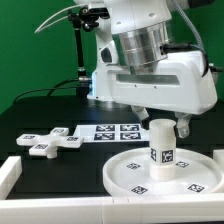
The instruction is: Assemble round table
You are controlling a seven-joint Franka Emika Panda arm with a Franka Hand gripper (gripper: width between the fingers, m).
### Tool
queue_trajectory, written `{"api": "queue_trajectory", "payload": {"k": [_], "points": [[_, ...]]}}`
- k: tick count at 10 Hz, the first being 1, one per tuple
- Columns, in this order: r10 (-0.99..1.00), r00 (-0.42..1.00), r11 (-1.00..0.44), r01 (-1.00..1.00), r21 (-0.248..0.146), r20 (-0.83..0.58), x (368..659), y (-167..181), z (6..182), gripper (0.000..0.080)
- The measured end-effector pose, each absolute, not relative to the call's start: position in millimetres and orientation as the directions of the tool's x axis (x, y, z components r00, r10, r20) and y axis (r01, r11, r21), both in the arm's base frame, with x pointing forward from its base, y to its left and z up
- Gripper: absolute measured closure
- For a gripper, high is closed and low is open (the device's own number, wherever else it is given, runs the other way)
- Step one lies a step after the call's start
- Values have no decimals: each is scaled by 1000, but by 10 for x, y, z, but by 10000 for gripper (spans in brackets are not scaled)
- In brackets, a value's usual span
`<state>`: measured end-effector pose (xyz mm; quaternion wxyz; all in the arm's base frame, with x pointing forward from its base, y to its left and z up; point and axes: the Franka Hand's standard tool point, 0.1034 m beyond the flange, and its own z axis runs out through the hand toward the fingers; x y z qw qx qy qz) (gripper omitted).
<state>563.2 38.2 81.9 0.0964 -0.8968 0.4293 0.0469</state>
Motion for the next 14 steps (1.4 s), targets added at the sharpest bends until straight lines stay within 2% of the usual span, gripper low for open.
{"api": "queue_trajectory", "payload": {"k": [3,9,11,13,14], "points": [[-506,856,-843,-517,-151,-107,5647,401,847,150],[-124,992,-977,-129,-170,-38,5644,389,834,150],[145,989,-982,147,-123,24,5677,373,831,150],[319,946,-943,323,-85,54,5694,393,822,150],[362,931,-927,366,-86,54,5680,381,814,150]]}}
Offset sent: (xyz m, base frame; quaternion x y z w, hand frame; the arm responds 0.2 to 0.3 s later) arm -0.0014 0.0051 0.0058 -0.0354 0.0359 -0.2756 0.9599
